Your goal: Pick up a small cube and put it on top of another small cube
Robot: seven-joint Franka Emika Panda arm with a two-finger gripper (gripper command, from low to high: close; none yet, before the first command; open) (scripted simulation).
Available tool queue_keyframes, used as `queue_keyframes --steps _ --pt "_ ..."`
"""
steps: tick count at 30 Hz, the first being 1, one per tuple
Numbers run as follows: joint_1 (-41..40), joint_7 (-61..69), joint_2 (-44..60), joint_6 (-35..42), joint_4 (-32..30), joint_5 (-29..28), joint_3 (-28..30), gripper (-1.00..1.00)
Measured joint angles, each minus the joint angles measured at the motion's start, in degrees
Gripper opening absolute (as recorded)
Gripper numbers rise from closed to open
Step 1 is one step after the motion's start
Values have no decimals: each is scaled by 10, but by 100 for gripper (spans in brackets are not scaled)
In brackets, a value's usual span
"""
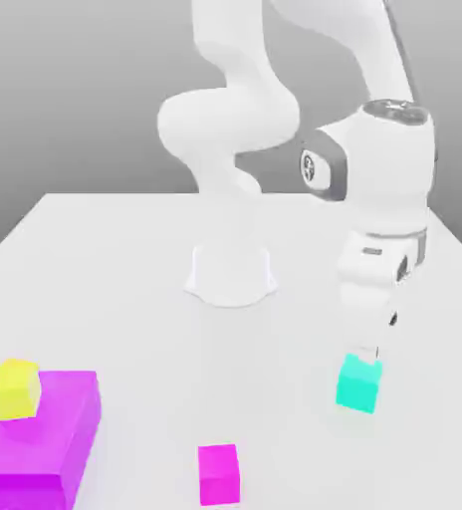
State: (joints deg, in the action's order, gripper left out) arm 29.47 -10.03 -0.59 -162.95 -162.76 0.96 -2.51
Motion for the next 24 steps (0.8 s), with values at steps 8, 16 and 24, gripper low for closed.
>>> queue_keyframes --steps 8,16,24 --pt "8 -15 112 -94 14 -33 18 0" --pt "9 -19 153 -126 19 -35 20 -100" --pt "5 -14 74 -62 8 -31 14 -100"
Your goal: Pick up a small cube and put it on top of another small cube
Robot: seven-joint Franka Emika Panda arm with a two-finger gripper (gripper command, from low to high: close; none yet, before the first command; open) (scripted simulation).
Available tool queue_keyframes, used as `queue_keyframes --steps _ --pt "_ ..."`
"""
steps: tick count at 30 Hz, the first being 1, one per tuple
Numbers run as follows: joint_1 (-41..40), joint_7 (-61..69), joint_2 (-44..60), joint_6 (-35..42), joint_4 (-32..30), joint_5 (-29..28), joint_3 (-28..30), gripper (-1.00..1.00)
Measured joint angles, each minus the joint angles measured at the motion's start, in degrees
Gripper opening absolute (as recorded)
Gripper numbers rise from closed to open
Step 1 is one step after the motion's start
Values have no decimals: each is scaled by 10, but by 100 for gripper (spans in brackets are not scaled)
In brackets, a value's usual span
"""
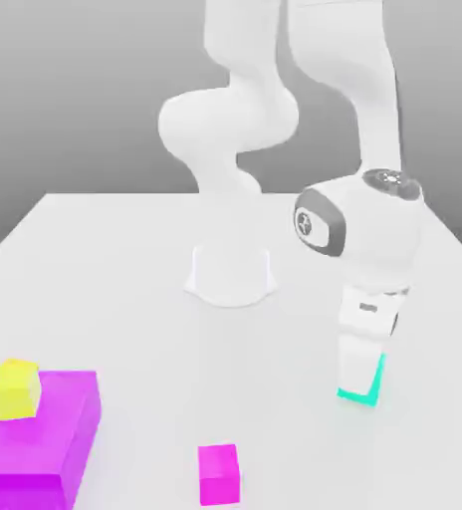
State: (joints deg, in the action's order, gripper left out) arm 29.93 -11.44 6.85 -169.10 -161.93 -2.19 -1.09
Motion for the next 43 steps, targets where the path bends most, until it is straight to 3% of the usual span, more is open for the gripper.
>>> queue_keyframes --steps 6,10,12,23,28,33,40,41,43 --pt "6 28 -68 57 -1 36 -2 -100" --pt "90 58 -73 71 27 57 91 -100" --pt "86 68 -77 75 32 60 135 -100" --pt "-275 137 -62 151 134 86 330 -100" --pt "-327 120 -58 189 136 47 410 -100" --pt "-352 146 -22 165 136 84 403 -100" --pt "-399 237 62 110 140 209 335 -100" --pt "-406 246 70 105 141 222 326 100" --pt "-406 246 70 105 141 222 326 100"
